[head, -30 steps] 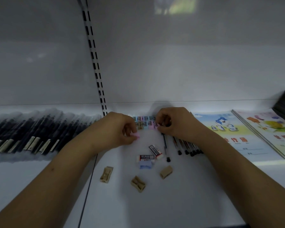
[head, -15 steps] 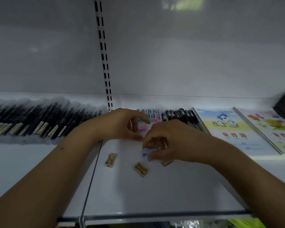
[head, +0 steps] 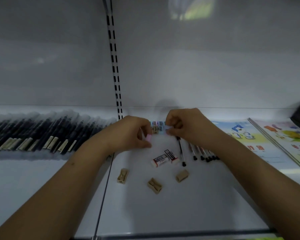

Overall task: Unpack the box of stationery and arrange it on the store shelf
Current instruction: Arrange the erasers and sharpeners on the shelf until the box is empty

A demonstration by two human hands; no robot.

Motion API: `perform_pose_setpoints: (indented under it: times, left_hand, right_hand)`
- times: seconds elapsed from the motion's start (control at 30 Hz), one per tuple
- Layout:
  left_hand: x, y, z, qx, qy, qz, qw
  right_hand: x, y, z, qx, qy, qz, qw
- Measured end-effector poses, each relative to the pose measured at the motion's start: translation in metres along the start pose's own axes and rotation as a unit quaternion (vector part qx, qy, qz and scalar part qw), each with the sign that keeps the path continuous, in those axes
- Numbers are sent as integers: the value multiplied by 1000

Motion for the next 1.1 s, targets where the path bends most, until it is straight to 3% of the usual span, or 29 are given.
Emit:
perform_pose_setpoints:
  times: [0.23,0.4,0.53,0.73,0.83,0.9,1.0,1.1]
  left_hand:
    - [6,4,-3,20,-4,-67,998]
    - [3,0,-1,-6,-2,-14,1000]
    - [2,0,-2,10,12,-62,998]
    - [-20,13,8,15,1,-74,997]
    - [-45,20,28,-31,-65,-57,996]
    - [-49,19,46,-61,-131,-62,988]
    - [-36,18,69,-73,-215,-87,970]
    - [-23,19,76,-63,-221,-60,971]
  right_hand:
    - [32,-3,0,-81,6,103,991]
    - [31,-6,5,-105,0,87,991]
    - [30,2,8,-55,-11,66,996]
    - [9,-5,10,-101,-18,41,994]
    - [-12,-15,28,-75,-117,-15,990]
    - [-13,-19,42,-65,-200,8,978]
    - [-3,-21,63,-97,-235,83,964]
    - [6,-21,75,-114,-235,83,962]
Point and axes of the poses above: each hand's wrist, its own z-axis away from the middle knuckle, its own x-axis out of the palm, y = z × x, the point moved 3 cm from there along -z, towards the middle knuckle, and after that the axes turned 2 degrees about -x, right-handed, at the moved point
